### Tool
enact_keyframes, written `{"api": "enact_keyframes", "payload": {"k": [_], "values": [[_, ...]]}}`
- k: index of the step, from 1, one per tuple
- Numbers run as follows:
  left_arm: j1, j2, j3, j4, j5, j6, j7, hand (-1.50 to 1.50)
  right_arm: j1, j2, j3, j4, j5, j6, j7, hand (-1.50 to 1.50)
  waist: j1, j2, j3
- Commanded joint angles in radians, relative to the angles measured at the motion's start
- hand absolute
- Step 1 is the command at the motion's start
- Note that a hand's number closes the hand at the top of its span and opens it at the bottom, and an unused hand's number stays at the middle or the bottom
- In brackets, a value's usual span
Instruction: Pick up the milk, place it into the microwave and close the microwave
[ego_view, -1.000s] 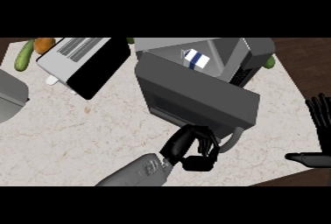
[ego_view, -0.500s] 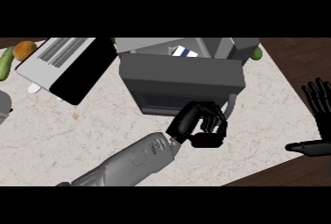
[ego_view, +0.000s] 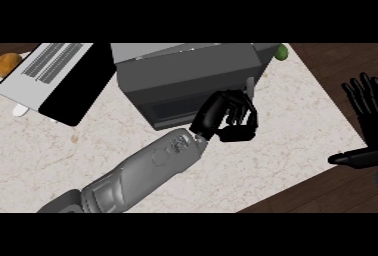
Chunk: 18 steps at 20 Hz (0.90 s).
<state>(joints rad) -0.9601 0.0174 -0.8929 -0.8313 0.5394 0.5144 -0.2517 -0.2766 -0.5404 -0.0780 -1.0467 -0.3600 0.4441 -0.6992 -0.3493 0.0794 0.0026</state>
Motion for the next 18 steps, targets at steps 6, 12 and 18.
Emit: {"api": "enact_keyframes", "payload": {"k": [6,12,18], "values": [[-0.127,-0.016,0.038,0.069,0.052,0.024,-0.019,1.50,-0.058,-0.034,0.014,-0.046,-0.051,0.104,0.014,-1.50,-0.053,0.015,0.002],[-0.187,-0.016,0.058,0.095,0.081,0.029,-0.031,1.50,-0.090,-0.023,0.054,-0.085,-0.096,0.165,0.059,-1.50,-0.067,0.031,0.006],[-0.201,-0.016,0.056,0.113,0.103,0.037,-0.031,1.50,-0.113,-0.065,0.094,-0.135,-0.088,0.208,0.103,-1.50,-0.077,0.035,0.007]]}}
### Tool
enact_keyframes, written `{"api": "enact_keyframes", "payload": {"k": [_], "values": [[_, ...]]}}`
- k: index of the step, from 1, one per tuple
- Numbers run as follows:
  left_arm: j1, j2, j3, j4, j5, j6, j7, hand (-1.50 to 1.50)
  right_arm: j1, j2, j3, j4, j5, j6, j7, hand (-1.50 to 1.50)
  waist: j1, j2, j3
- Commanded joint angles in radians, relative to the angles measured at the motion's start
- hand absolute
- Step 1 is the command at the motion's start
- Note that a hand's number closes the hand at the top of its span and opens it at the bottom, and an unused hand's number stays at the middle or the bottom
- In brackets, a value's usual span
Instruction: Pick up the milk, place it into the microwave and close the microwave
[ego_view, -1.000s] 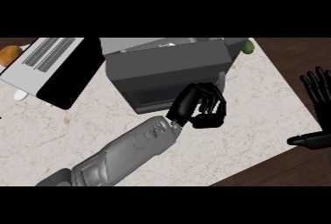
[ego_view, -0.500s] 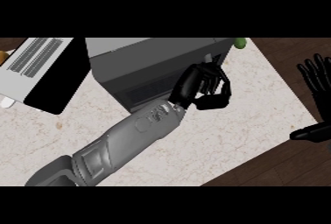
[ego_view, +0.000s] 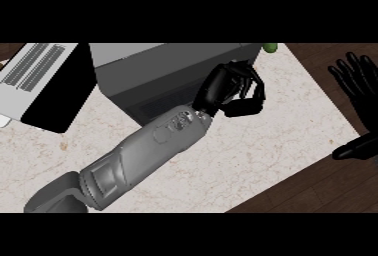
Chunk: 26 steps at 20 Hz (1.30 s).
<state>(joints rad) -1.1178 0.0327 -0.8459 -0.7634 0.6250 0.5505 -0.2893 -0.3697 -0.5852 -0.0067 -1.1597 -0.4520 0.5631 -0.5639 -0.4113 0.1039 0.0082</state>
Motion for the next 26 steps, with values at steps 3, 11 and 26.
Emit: {"api": "enact_keyframes", "payload": {"k": [3,11,26], "values": [[-0.051,-0.031,0.006,0.038,0.023,-0.002,-0.002,1.50,-0.049,-0.033,0.078,-0.089,0.025,0.142,-0.026,1.50,-0.005,0.007,0.001],[-0.039,-0.031,-0.002,0.051,0.049,0.018,-0.015,1.50,-0.056,-0.038,0.150,-0.221,0.004,0.185,0.013,1.50,-0.033,0.003,0.003],[-0.046,-0.030,0.005,0.054,0.076,0.071,-0.023,1.50,-0.035,-0.052,0.205,-0.380,-0.060,0.180,0.092,1.50,-0.067,0.001,0.004]]}}
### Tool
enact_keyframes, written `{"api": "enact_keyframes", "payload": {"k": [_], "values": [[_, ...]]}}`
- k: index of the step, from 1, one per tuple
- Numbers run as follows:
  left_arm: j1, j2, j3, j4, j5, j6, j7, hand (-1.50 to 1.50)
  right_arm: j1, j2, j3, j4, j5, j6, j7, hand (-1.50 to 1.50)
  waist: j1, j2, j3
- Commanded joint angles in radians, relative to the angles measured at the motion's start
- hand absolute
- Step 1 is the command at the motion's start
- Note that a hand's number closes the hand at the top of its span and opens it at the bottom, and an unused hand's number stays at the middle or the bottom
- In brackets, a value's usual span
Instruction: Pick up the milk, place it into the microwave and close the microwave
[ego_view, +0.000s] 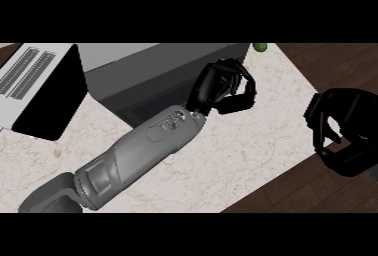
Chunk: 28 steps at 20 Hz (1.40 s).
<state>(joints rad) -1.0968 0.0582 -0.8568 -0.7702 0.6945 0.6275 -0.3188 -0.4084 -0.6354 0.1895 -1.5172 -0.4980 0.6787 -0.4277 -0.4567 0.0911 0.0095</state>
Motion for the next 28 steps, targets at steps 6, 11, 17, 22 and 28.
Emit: {"api": "enact_keyframes", "payload": {"k": [6,11,17,22,28], "values": [[-0.051,-0.055,0.007,0.059,0.013,0.014,-0.003,1.50,0.020,0.002,0.028,-0.075,-0.032,0.054,-0.020,1.50,-0.033,0.016,0.002],[0.035,-0.056,0.106,0.057,0.150,0.032,0.099,1.50,0.070,-0.029,0.121,-0.103,-0.020,0.103,0.060,1.50,0.015,0.047,-0.010],[0.099,-0.058,0.280,-0.012,0.330,-0.016,0.048,1.50,0.137,-0.003,0.158,-0.156,-0.055,0.078,0.078,1.50,0.061,0.028,-0.017],[0.137,-0.058,0.276,0.011,0.388,-0.101,0.019,1.50,0.189,0.024,0.179,-0.217,-0.060,0.035,0.085,1.50,0.093,0.020,-0.017],[0.169,-0.035,0.246,0.042,0.437,-0.210,-0.004,1.50,0.251,0.044,0.205,-0.276,-0.042,-0.003,0.089,1.50,0.124,0.018,-0.016]]}}
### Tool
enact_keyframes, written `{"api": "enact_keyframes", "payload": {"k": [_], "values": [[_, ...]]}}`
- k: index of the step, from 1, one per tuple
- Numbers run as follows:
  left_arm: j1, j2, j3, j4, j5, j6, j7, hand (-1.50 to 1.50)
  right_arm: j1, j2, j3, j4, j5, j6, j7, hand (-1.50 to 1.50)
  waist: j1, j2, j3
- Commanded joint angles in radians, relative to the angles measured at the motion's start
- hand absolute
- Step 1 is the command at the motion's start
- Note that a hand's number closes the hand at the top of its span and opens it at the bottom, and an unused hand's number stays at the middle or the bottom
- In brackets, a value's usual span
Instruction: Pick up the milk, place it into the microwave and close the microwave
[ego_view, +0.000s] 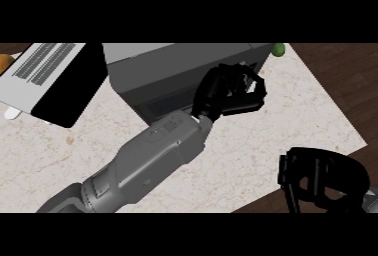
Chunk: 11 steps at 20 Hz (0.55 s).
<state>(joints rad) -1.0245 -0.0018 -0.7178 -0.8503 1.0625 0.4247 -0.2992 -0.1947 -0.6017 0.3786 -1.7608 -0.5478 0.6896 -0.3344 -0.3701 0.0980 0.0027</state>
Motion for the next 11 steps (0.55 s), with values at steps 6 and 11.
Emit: {"api": "enact_keyframes", "payload": {"k": [6,11], "values": [[0.125,0.049,0.079,0.150,0.097,-0.099,-0.056,1.50,0.094,0.031,0.043,-0.099,0.031,-0.057,0.001,1.50,0.058,0.008,-0.010],[0.130,0.038,0.065,0.176,0.120,-0.147,-0.071,1.50,0.136,0.048,0.070,-0.157,0.066,-0.096,0.009,1.50,0.066,-0.001,-0.009]]}}
